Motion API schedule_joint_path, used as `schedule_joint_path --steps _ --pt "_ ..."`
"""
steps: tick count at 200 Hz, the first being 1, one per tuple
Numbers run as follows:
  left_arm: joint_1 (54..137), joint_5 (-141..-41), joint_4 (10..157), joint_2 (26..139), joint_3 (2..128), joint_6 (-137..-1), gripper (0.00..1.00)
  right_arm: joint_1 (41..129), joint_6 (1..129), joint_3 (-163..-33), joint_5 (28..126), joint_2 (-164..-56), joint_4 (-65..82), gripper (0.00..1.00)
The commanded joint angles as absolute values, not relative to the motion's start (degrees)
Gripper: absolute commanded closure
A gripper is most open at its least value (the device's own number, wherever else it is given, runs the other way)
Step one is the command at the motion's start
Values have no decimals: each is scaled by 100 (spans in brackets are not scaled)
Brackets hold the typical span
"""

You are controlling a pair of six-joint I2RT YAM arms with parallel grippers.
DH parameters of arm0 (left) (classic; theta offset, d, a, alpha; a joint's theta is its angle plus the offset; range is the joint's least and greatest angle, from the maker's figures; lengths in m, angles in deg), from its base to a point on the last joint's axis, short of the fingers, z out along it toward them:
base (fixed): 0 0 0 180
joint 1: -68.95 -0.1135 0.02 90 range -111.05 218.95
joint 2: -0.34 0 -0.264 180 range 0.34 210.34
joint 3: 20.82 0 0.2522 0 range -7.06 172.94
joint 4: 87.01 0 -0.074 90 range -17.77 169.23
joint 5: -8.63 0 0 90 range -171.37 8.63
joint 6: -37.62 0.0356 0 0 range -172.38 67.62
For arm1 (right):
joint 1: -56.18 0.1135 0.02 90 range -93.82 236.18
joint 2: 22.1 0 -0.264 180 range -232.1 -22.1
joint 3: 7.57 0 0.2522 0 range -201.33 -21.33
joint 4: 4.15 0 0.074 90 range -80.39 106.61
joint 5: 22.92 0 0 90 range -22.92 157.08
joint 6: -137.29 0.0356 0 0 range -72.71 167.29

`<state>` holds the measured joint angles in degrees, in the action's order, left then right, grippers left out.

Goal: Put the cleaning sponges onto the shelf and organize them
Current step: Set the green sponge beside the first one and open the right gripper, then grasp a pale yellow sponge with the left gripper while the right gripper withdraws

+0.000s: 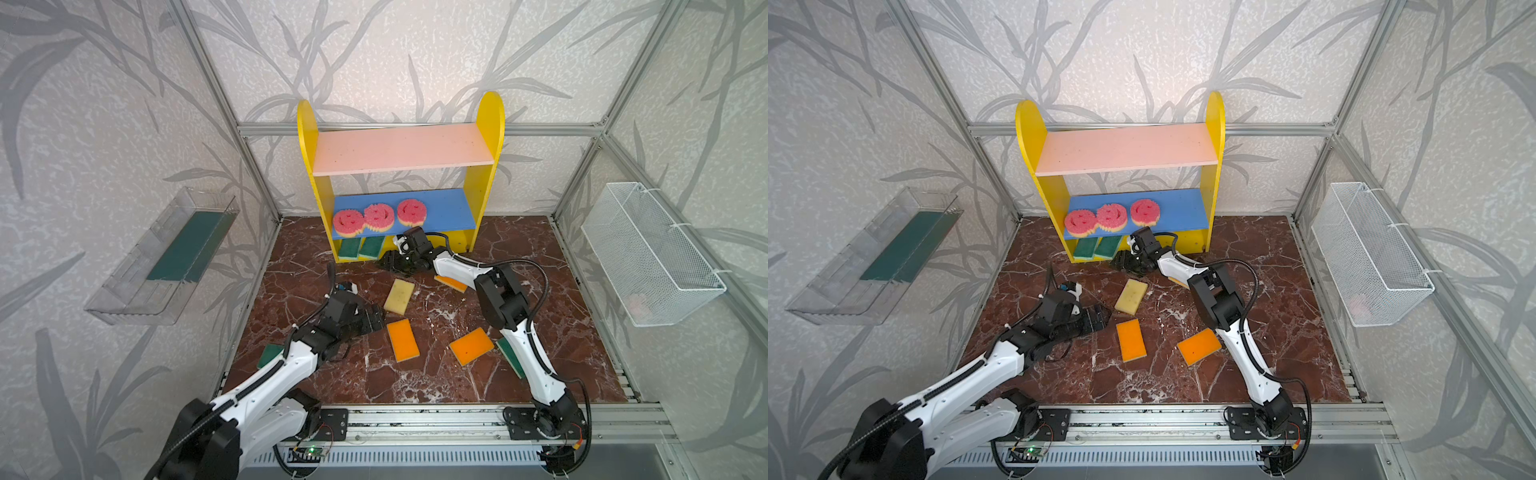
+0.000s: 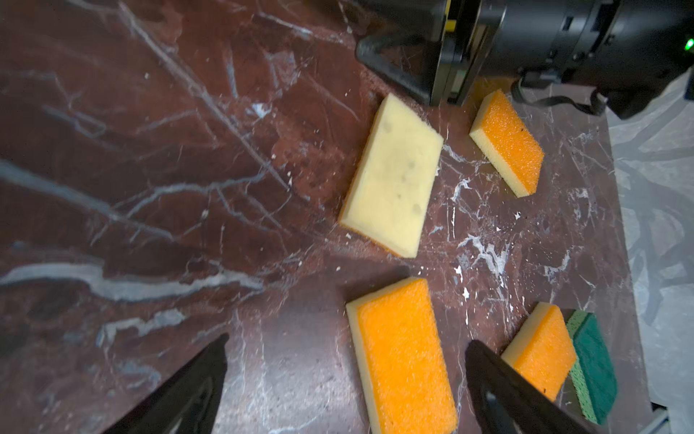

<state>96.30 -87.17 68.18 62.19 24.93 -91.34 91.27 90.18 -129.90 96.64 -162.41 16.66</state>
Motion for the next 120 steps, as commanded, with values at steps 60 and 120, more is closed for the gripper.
schedule_joint_path --steps 60,120 --pt "10047 -8121 6239 8394 4272 -7904 1 8175 8291 -9952 9793 -13258 782 24" --pt "10248 -8115 5710 9831 5345 -7356 1 7572 8211 -7962 10057 -11732 293 24"
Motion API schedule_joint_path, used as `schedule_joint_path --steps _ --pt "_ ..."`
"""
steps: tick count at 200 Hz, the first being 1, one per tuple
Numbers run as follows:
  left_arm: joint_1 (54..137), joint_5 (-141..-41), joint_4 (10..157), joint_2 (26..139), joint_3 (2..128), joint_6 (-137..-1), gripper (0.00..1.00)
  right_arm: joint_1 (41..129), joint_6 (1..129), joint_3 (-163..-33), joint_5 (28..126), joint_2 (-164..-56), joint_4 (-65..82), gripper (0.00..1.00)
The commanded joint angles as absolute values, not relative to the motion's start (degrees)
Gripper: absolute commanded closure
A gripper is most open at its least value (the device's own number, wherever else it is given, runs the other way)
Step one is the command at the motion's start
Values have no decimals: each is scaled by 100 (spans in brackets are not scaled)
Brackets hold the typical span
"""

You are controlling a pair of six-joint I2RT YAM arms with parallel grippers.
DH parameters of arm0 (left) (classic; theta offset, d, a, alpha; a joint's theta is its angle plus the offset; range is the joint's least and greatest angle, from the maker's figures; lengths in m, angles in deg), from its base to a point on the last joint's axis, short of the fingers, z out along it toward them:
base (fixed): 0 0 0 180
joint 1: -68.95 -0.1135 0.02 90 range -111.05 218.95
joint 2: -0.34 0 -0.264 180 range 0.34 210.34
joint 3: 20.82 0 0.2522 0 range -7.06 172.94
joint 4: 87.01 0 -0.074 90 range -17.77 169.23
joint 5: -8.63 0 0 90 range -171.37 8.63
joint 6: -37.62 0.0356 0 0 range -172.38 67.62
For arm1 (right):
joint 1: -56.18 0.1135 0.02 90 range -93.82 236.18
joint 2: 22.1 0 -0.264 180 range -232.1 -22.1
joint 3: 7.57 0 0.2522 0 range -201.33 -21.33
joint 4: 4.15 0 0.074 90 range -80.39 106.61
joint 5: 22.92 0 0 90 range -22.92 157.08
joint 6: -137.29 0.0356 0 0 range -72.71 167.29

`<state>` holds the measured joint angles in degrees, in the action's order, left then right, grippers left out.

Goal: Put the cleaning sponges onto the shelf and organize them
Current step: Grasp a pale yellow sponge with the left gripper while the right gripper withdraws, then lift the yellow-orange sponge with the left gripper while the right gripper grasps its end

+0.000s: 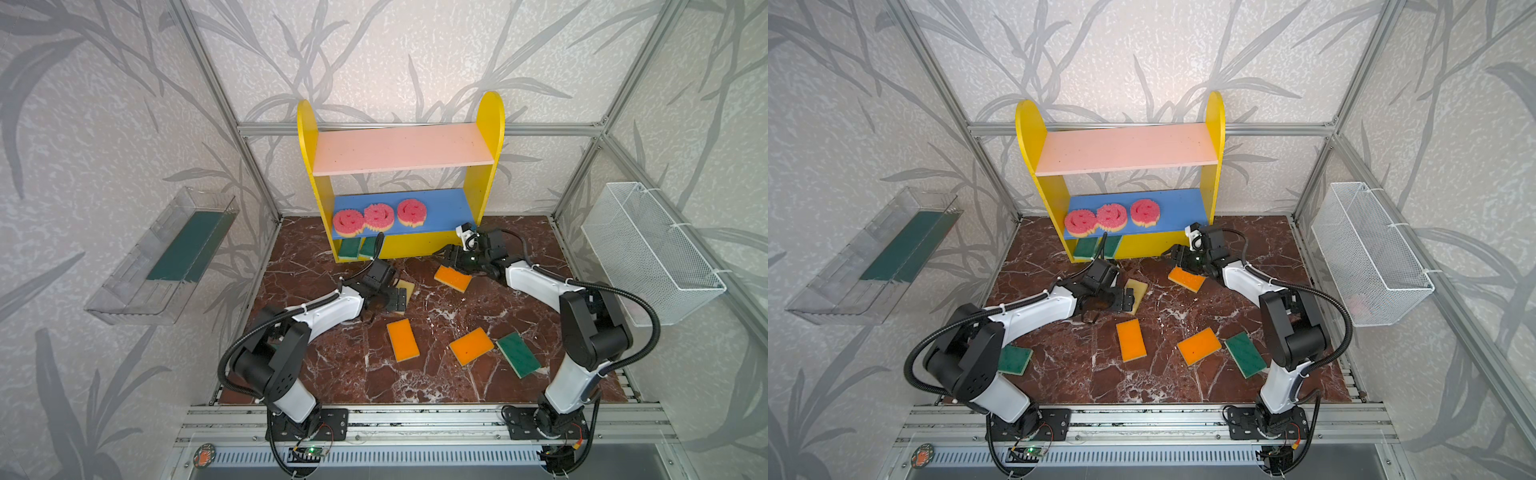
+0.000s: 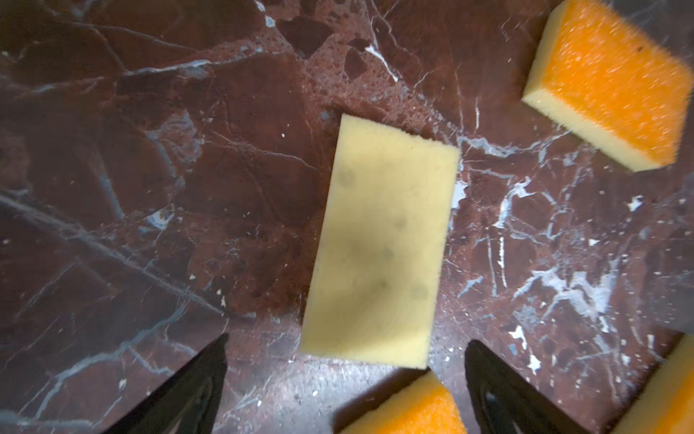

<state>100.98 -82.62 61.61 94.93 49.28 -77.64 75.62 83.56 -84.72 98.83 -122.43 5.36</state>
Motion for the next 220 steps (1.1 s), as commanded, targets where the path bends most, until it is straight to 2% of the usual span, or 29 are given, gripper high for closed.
schedule_joint_path --steps 1,69,98,122,144,160,192,220 --pt "10259 -8108 5705 9846 5365 -7347 1 7571 8215 -7926 10053 -11713 284 24" --pt "10437 -7770 5348 10668 5947 -7225 1 7429 8262 -7189 10096 -11171 93 24" --pt "10428 -7664 5300 10816 5948 -7240 5 7402 8236 -7108 10074 -11069 135 24" --pt "10429 -7695 5363 10856 5908 -7251 12 7394 8236 -7077 10067 -11036 162 24" --pt "10429 -7830 5440 10855 5895 -7269 25 7385 8244 -7029 10072 -11003 162 24" --pt "10432 -8001 5522 10772 5862 -7302 33 7353 8261 -6979 10163 -10944 92 24" --pt "10296 -8596 5859 10402 5692 -7601 33 7180 8337 -6836 10493 -10772 -214 24" --pt "9916 -9994 7011 9864 5210 -8310 33 7112 8562 -6723 10735 -10526 -409 23"
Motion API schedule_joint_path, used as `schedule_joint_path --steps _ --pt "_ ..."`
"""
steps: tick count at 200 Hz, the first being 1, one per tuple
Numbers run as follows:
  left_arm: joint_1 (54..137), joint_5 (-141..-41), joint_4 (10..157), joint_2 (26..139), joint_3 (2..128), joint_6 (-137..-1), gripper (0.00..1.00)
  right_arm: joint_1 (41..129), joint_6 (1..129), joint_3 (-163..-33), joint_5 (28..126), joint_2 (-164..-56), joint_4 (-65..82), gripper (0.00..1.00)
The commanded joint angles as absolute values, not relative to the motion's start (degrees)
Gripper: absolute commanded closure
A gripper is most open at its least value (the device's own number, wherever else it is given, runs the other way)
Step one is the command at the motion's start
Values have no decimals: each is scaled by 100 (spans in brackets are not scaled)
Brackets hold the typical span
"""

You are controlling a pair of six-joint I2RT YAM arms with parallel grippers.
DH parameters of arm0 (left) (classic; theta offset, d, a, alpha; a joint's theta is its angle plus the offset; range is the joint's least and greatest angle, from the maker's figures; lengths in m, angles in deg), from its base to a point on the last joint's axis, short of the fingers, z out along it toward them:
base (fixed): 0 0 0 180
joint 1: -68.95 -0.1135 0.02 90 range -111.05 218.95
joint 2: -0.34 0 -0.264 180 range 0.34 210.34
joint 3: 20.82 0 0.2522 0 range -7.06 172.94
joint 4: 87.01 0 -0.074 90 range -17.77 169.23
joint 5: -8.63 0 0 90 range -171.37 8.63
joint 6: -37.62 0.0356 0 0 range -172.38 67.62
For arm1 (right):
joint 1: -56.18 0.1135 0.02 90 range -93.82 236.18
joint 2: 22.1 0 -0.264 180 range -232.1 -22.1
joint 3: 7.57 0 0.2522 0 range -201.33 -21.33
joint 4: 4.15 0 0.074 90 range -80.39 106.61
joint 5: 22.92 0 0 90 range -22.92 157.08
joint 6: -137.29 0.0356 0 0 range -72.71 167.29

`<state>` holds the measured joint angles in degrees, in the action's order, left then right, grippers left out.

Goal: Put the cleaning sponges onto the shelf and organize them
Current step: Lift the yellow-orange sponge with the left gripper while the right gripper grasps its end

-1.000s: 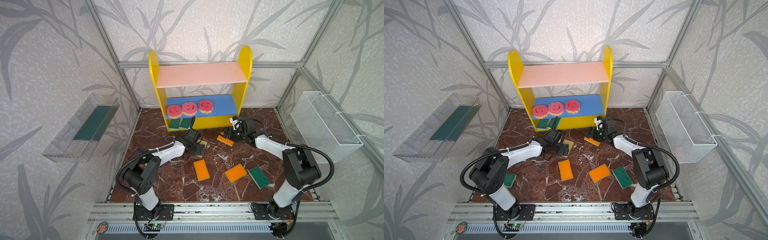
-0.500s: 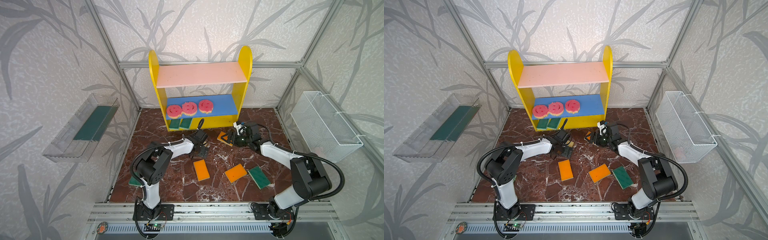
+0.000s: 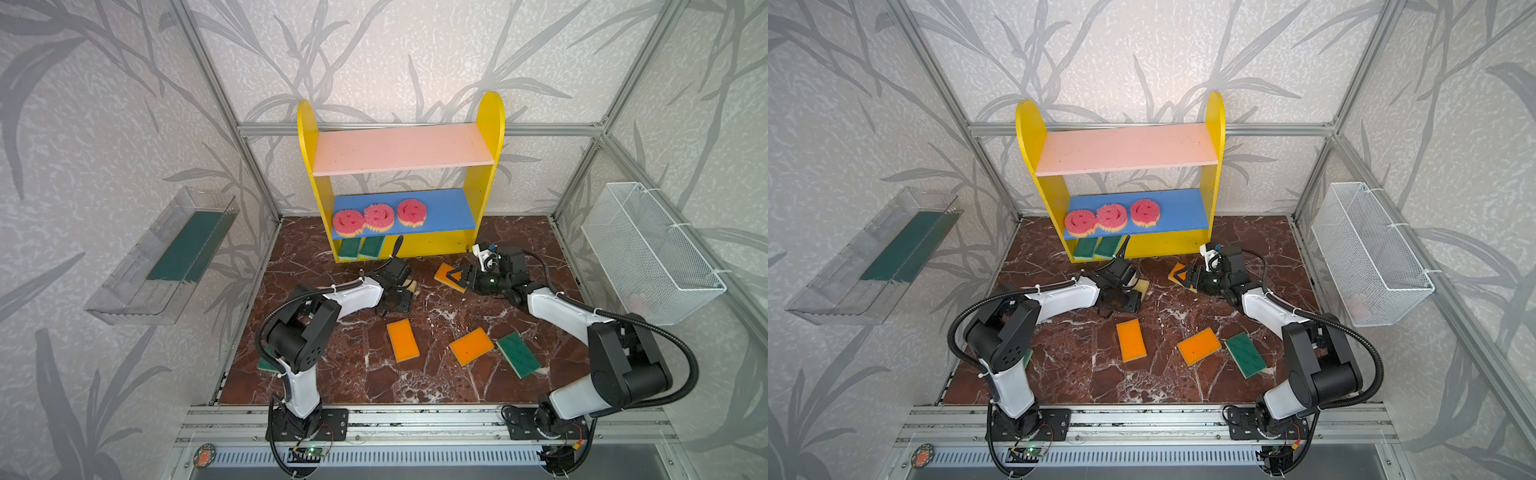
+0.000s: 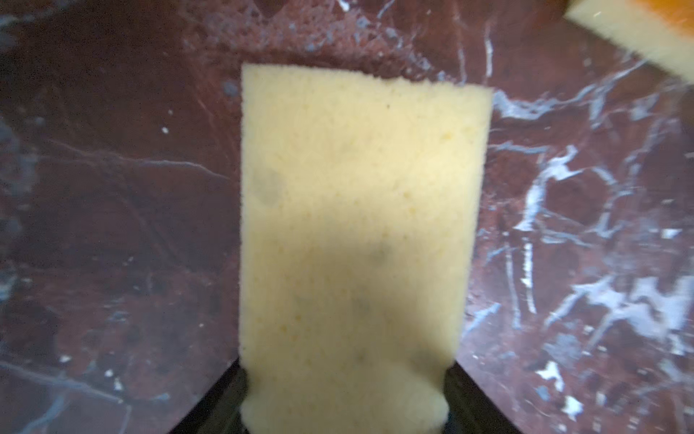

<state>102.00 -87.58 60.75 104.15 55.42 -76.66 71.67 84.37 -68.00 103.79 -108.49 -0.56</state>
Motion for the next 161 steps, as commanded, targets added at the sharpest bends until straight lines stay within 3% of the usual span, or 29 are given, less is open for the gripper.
schedule_joint_path --steps 1,61,87,127,161 --pt "9904 -10045 7085 9845 5179 -8339 33 7112 8561 -6722 10743 -10512 -414 23" --pt "9435 -12221 11447 9590 4296 -11076 34 7112 9059 -6407 11527 -10050 -1523 27" --pt "9382 -12507 13440 10020 4327 -12465 35 7134 9257 -6492 11572 -10006 -1693 26" --pt "9359 -12495 15621 10604 4328 -13892 37 7183 9547 -6757 11552 -10192 -1917 34" --pt "9348 -12330 15661 10637 4333 -13997 38 7355 9733 -6706 11637 -10311 -2546 30"
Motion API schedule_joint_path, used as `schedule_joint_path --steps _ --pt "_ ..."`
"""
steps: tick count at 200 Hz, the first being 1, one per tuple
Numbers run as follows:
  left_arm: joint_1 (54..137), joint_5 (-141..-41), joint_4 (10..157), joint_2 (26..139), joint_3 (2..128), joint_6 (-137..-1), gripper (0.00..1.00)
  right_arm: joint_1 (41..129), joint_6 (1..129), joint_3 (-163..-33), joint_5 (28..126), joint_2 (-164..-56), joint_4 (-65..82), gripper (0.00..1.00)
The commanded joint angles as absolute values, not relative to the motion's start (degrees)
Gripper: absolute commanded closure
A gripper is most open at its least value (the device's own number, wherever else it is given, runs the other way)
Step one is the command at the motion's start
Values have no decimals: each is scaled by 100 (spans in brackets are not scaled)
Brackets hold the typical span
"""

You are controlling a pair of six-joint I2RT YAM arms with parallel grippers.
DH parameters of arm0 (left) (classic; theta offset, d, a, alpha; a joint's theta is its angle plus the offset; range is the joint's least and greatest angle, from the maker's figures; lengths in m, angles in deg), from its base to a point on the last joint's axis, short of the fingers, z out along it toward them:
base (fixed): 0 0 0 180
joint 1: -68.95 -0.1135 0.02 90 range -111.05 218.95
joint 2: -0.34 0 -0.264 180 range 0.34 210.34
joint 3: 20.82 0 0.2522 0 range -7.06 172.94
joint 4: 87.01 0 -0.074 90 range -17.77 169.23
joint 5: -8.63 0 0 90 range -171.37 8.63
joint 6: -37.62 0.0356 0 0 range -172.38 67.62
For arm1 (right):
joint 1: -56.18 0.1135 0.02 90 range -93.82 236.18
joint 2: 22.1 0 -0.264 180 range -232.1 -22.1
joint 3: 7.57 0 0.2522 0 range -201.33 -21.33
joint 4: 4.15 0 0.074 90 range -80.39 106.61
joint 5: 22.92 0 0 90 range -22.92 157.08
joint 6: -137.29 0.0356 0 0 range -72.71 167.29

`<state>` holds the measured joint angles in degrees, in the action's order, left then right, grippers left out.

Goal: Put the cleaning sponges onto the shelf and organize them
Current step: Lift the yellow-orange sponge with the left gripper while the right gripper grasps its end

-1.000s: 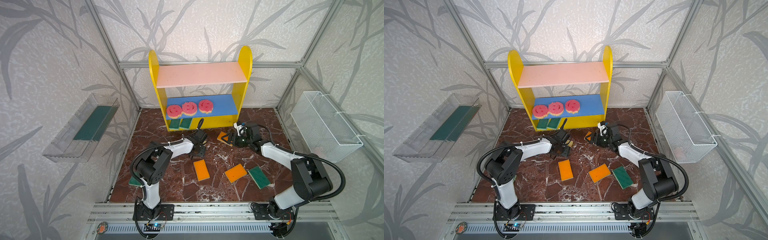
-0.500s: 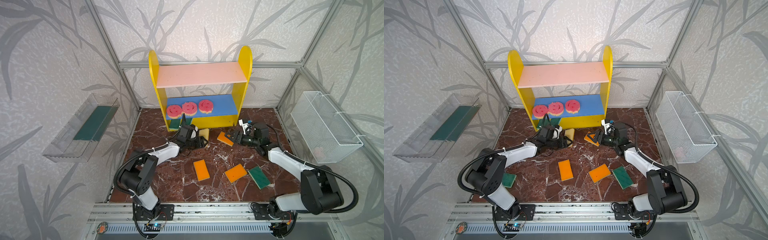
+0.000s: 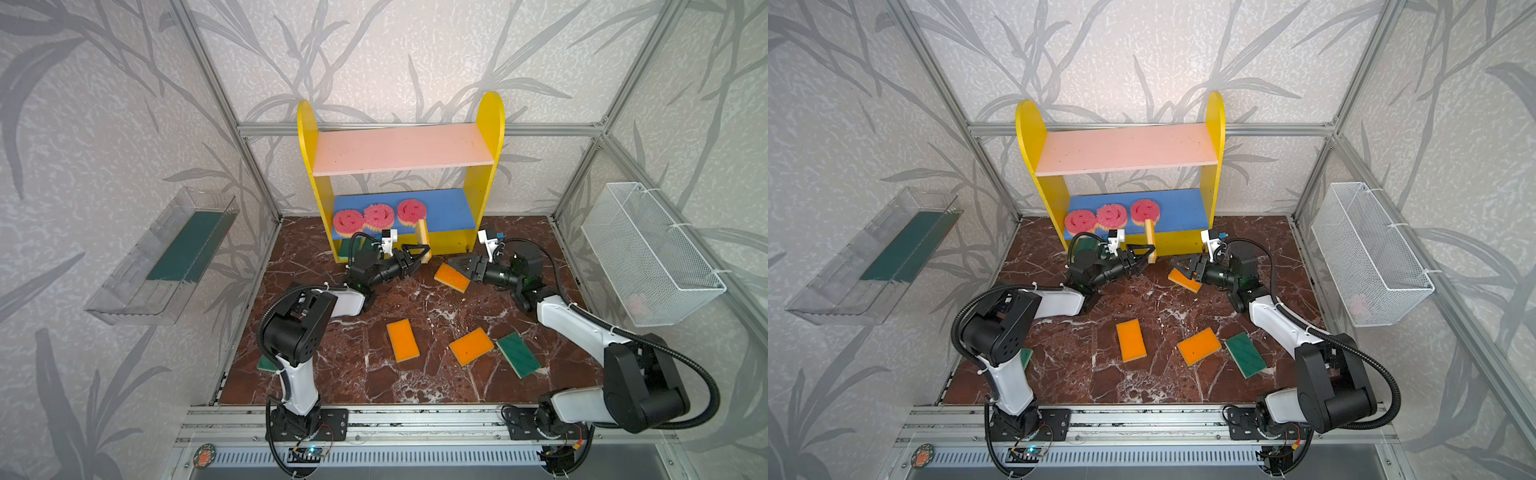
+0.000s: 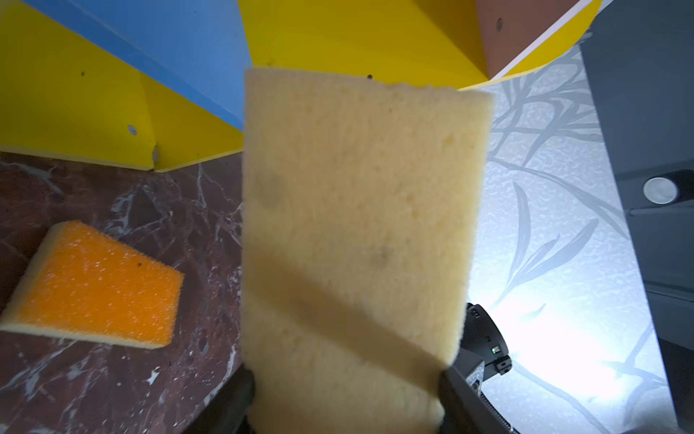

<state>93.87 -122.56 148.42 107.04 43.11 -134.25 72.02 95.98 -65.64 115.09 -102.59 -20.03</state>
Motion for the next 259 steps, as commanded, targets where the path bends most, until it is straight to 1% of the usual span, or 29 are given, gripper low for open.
schedule_joint_path --steps 1,15,30,45,66,80,97,115,129,167,218,259 --pt "9347 -12325 15624 10626 4331 -13981 38 7370 9710 -6709 11629 -10299 -2519 30" --pt "9357 -12215 15262 10510 4295 -13781 39 7591 9018 -6886 11233 -10092 -1730 30" --pt "9358 -12110 15024 10408 4266 -13703 38 7920 8070 -7121 10541 -9860 -871 31" --pt "9371 -12026 14758 10308 4268 -13627 39 8111 7702 -7212 10097 -9799 -697 37" --pt "9396 -11908 14399 10165 4235 -13515 38 8136 7672 -7187 9805 -9836 -987 51" --pt "9428 -11873 14242 10120 4273 -13496 39 8178 7514 -7218 9675 -9877 -1073 55" --pt "9474 -11821 14192 10101 4298 -13584 38 8263 7212 -7338 9562 -9956 -993 55" --pt "9517 -11738 14116 10043 4328 -13627 38 8303 7066 -7340 9518 -9976 -1091 48" --pt "9561 -11716 13944 10001 4392 -13575 38 8334 7021 -7312 9450 -9970 -1218 46" --pt "9693 -11694 13669 9906 4592 -13552 39 8426 7002 -7275 9391 -10040 -1541 44" --pt "9783 -11682 13340 9719 4749 -13440 39 8549 6843 -7192 9266 -10124 -1659 44" --pt "9871 -11655 13163 9613 4689 -13350 38 8567 6872 -7020 9088 -10141 -1895 51"
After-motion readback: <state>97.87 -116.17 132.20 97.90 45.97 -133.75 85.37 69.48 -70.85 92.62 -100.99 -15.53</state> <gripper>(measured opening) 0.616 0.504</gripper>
